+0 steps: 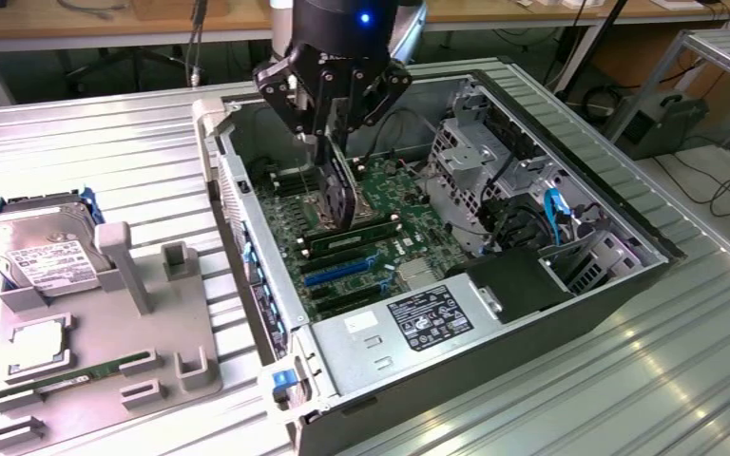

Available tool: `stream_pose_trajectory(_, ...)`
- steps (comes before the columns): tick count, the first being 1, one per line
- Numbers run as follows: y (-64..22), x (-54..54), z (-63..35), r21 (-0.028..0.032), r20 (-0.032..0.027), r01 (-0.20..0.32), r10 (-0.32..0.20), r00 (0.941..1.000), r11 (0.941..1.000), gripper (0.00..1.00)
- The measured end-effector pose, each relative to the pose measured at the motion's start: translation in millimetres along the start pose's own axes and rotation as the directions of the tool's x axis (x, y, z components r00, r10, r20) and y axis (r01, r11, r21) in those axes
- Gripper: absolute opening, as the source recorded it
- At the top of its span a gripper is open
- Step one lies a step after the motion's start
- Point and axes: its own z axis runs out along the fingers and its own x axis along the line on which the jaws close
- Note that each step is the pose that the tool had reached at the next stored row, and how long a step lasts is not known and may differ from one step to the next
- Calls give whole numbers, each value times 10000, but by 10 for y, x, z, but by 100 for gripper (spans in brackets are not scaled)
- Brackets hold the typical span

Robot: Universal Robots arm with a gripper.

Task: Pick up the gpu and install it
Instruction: 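Pick up the gpu and move the gpu toward the slot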

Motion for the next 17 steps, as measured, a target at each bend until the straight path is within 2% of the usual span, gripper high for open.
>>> stream_pose_trajectory(3,81,-418,137,9,0,13,-13,10000,10000,26)
stream_pose_trajectory(17,126,-625,208,10,0,20,-20,10000,10000,26)
